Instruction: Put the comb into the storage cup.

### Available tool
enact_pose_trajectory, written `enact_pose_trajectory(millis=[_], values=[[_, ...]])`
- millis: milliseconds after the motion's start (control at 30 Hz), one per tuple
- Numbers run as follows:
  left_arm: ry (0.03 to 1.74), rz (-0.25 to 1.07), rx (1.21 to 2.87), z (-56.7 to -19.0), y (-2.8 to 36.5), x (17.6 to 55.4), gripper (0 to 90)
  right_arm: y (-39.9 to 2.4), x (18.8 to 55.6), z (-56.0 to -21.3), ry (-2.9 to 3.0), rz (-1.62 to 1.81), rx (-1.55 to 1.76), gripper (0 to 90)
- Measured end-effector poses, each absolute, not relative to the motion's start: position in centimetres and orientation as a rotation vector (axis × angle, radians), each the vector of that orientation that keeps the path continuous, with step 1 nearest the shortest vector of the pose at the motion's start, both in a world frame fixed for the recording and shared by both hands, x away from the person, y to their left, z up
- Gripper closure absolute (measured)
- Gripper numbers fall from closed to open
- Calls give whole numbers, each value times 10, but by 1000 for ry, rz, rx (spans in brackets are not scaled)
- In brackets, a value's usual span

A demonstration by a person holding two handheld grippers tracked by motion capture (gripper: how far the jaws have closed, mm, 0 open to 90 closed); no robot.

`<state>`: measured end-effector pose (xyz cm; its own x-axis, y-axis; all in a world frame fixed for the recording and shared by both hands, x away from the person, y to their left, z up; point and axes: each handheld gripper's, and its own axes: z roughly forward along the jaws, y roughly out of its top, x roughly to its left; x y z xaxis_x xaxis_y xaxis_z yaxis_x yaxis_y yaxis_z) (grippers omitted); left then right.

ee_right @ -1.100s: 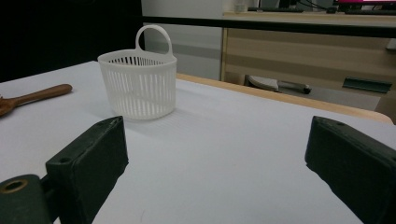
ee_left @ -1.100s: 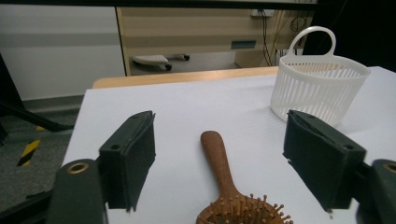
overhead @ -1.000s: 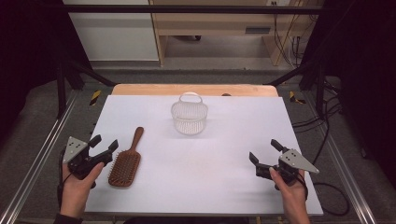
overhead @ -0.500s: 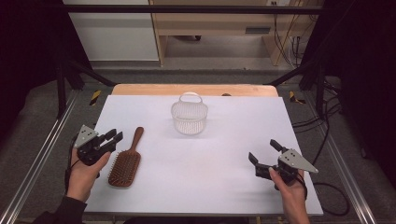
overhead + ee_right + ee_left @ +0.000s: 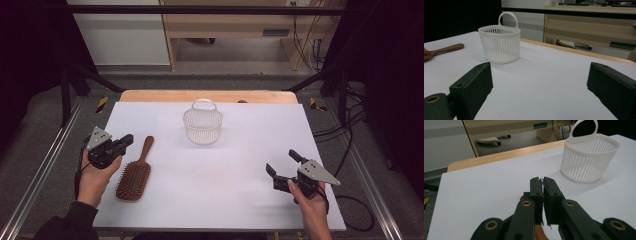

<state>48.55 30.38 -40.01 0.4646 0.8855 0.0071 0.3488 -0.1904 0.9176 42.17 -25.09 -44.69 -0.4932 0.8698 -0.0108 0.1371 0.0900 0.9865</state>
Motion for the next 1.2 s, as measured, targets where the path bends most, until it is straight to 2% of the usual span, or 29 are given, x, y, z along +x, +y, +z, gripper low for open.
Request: enact_pose_trajectory(millis=[300, 667, 1200], values=[[1091, 670, 1812, -409, 302, 500, 900, -250, 422, -447, 1738, 1454, 996, 65], [1199, 622, 1908, -439, 307, 534, 900, -248, 422, -448, 1756, 1449, 983, 65], [1262, 552, 2052, -461, 300, 552, 900, -248, 422, -448, 1761, 1449, 982, 65]])
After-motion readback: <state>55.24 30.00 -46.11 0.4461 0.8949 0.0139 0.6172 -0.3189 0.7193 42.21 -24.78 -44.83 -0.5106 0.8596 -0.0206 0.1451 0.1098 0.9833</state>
